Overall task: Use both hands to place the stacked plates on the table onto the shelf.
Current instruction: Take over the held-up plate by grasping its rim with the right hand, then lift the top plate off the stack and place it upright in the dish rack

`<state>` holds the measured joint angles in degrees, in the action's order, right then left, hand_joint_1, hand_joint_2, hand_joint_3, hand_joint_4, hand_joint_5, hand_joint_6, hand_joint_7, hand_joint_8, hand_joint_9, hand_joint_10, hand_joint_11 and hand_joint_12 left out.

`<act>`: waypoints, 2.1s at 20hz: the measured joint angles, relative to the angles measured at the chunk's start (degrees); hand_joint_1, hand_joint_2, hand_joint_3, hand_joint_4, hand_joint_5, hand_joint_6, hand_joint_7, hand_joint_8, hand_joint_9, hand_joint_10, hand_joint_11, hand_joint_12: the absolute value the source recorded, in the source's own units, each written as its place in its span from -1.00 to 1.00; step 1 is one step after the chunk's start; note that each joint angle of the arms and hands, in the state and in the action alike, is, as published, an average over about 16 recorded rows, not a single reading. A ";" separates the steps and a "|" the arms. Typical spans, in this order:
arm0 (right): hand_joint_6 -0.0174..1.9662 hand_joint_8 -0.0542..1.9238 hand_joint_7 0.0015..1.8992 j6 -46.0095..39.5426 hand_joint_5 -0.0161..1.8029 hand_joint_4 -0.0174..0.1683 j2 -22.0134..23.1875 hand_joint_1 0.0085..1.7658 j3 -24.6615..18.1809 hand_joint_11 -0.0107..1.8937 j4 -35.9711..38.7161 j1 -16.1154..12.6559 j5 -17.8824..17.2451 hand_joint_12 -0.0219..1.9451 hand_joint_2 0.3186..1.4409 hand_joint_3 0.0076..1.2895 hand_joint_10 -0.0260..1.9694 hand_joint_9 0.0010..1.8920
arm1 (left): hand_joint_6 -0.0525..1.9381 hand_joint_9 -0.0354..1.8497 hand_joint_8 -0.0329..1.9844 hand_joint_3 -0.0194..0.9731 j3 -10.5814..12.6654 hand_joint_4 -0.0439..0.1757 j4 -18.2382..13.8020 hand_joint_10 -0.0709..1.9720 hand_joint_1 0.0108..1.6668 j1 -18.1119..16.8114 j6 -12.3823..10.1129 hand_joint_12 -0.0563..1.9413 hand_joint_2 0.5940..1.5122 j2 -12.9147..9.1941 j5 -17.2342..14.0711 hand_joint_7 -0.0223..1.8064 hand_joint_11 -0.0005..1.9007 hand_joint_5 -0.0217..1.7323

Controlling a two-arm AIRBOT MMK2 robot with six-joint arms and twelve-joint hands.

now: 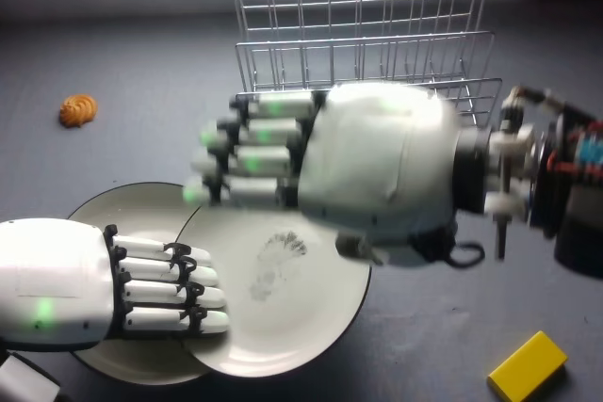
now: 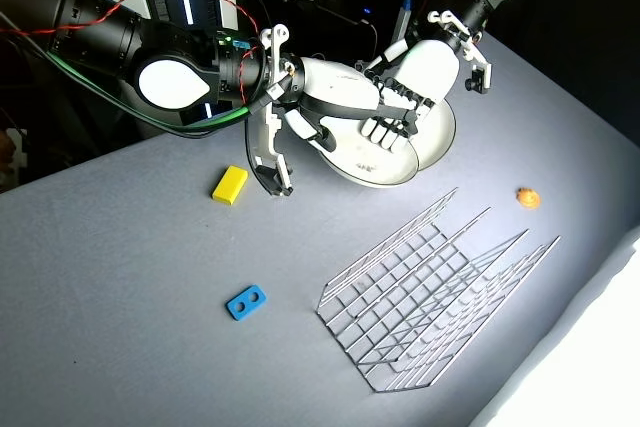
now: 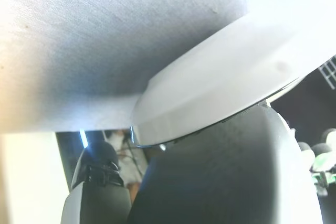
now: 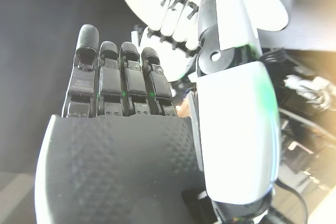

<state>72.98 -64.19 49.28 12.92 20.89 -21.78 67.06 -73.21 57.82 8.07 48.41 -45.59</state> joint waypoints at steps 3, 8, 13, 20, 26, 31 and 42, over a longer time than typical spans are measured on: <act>-0.96 -0.93 -0.89 -0.45 -0.85 -0.79 0.68 0.35 0.04 -0.97 -1.08 -1.38 0.54 -0.36 0.23 -0.99 -0.97 -0.91 | -0.96 -0.96 -0.98 -0.92 0.67 -0.57 0.53 -0.94 -0.99 0.51 -0.01 -0.96 0.14 -0.02 -0.38 -0.98 -0.98 -0.97; -0.96 -0.93 -0.87 -0.57 -0.84 -0.79 1.12 0.36 0.20 -0.97 -1.98 -2.52 1.23 -0.34 0.23 -0.99 -0.97 -0.89 | -0.97 -0.95 -0.98 -0.92 1.74 -0.55 1.22 -0.93 -0.99 1.26 -0.02 -0.95 0.14 -0.06 -0.99 -0.98 -0.98 -0.98; -0.96 -0.93 -0.87 0.66 -0.83 -0.79 -0.73 0.37 1.35 -0.97 -1.71 -1.66 1.63 -0.33 0.23 -0.99 -0.97 -0.88 | -0.97 -0.95 -0.98 -0.92 2.39 -0.55 1.25 -0.92 -0.99 1.53 -0.03 -0.95 0.14 -0.10 -1.27 -0.99 -0.98 -0.98; -0.96 -0.93 -0.83 4.16 -0.80 -0.79 -6.55 0.37 4.76 -0.97 -0.89 0.84 1.79 -0.25 0.22 -0.99 -0.97 -0.84 | -0.97 -0.95 -0.98 -0.92 2.43 -0.55 1.28 -0.92 -0.99 1.59 -0.02 -0.95 0.15 -0.11 -1.33 -0.99 -0.98 -0.98; -0.89 -0.89 -0.58 6.40 -0.57 -0.80 -11.17 0.34 7.94 -0.85 -0.77 2.09 0.95 -0.04 0.24 -0.99 -0.94 -0.58 | -0.97 -0.95 -0.98 -0.92 2.44 -0.56 1.37 -0.92 -0.99 1.63 -0.04 -0.95 0.15 -0.17 -1.36 -0.98 -0.98 -0.98; -0.67 -0.69 -0.33 7.26 -0.34 -0.82 -13.27 0.31 9.42 -0.62 -0.58 2.75 -0.31 0.15 0.23 -0.99 -0.91 -0.25 | -0.96 -0.94 -0.98 -0.92 2.49 -0.56 1.83 -0.92 -0.99 1.20 -0.04 -0.95 0.15 -0.41 -1.33 -0.97 -0.98 -0.97; -0.14 -0.07 -0.04 7.85 -0.08 -0.81 -14.23 0.29 9.69 -0.30 -0.66 3.01 -2.31 0.34 0.18 -0.99 -0.84 0.20 | -0.94 -0.94 -0.96 -0.92 3.79 -0.57 6.97 -0.92 -0.99 -3.44 -0.22 -0.95 0.15 -3.18 -1.15 -0.94 -0.98 -0.93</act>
<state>80.83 -78.43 58.96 12.27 23.90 -24.09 70.86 -66.24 54.37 7.85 45.23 -46.74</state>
